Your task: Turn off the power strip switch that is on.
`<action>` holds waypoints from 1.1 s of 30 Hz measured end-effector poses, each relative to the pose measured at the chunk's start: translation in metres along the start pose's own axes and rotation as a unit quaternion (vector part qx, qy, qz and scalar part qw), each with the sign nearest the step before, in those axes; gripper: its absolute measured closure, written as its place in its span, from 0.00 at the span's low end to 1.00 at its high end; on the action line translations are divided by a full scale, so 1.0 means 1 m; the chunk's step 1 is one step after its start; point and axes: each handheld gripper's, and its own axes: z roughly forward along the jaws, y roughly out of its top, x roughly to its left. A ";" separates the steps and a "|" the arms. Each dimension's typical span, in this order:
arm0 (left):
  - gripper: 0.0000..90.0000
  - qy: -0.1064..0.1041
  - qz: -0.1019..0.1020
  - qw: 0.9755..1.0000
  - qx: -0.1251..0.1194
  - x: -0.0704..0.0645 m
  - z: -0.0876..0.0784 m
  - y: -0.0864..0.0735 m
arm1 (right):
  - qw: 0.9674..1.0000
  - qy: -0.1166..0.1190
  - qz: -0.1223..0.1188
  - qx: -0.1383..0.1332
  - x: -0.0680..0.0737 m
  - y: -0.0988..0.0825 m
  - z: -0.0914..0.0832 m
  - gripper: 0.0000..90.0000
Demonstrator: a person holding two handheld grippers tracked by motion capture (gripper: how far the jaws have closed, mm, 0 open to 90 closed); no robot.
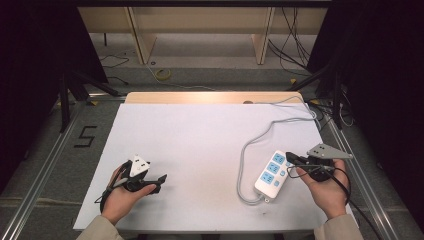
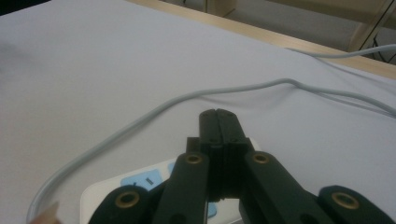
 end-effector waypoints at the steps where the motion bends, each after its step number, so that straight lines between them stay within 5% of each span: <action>1: 0.27 0.000 0.000 1.000 0.000 0.000 0.000 0.000 | 1.000 -0.001 -0.001 0.003 -0.001 0.001 0.000 1.00; 18: 0.27 0.003 0.006 1.000 0.003 0.000 0.001 0.000 | 0.996 0.006 -0.015 0.083 0.001 0.016 0.010 1.00; 33: 0.27 0.003 0.011 1.000 0.007 0.000 0.001 0.000 | 0.994 0.004 -0.011 0.105 0.001 0.029 0.008 1.00</action>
